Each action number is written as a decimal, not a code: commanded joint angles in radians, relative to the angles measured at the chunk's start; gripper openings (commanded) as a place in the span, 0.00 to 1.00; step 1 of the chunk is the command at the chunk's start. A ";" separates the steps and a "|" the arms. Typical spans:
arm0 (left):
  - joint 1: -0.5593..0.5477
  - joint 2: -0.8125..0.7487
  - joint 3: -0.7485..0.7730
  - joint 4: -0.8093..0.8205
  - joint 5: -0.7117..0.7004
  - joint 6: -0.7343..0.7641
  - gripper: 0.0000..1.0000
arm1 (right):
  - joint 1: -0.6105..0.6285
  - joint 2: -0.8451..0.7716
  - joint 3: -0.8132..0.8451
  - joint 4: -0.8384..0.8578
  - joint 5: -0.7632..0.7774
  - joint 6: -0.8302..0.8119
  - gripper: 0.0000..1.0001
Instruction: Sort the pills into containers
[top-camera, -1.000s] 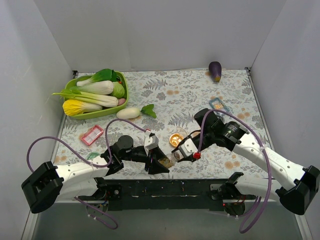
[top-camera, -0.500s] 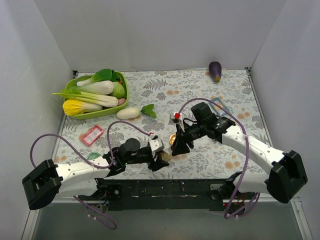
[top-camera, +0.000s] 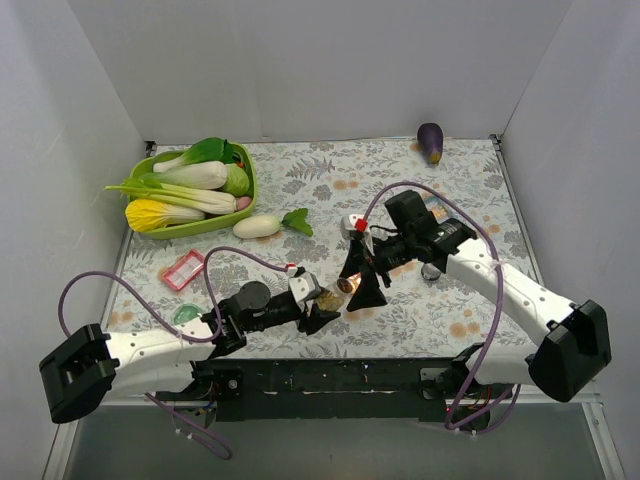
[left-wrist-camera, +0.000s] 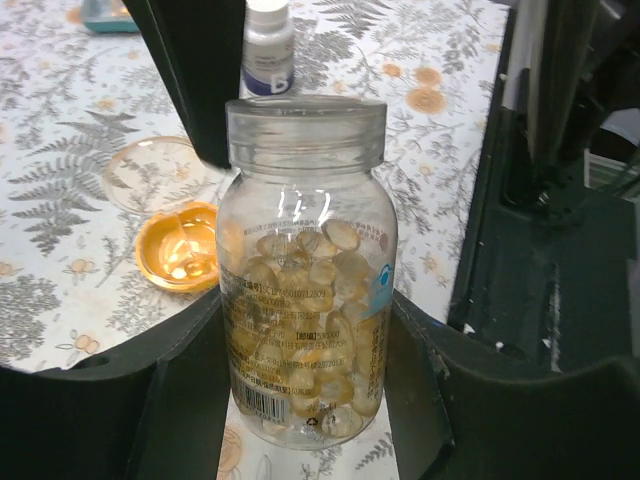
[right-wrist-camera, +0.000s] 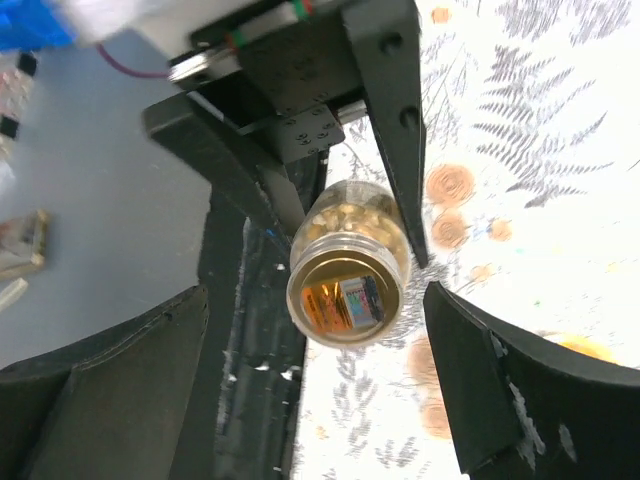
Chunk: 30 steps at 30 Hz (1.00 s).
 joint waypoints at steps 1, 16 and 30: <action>-0.002 -0.058 -0.027 0.002 0.115 -0.045 0.00 | -0.023 -0.082 0.086 -0.178 -0.069 -0.432 0.96; -0.002 -0.050 -0.002 0.009 0.361 -0.152 0.00 | 0.089 -0.131 0.147 -0.411 -0.026 -1.127 0.93; 0.000 -0.029 0.011 0.034 0.381 -0.157 0.00 | 0.189 -0.088 0.129 -0.427 0.113 -1.080 0.65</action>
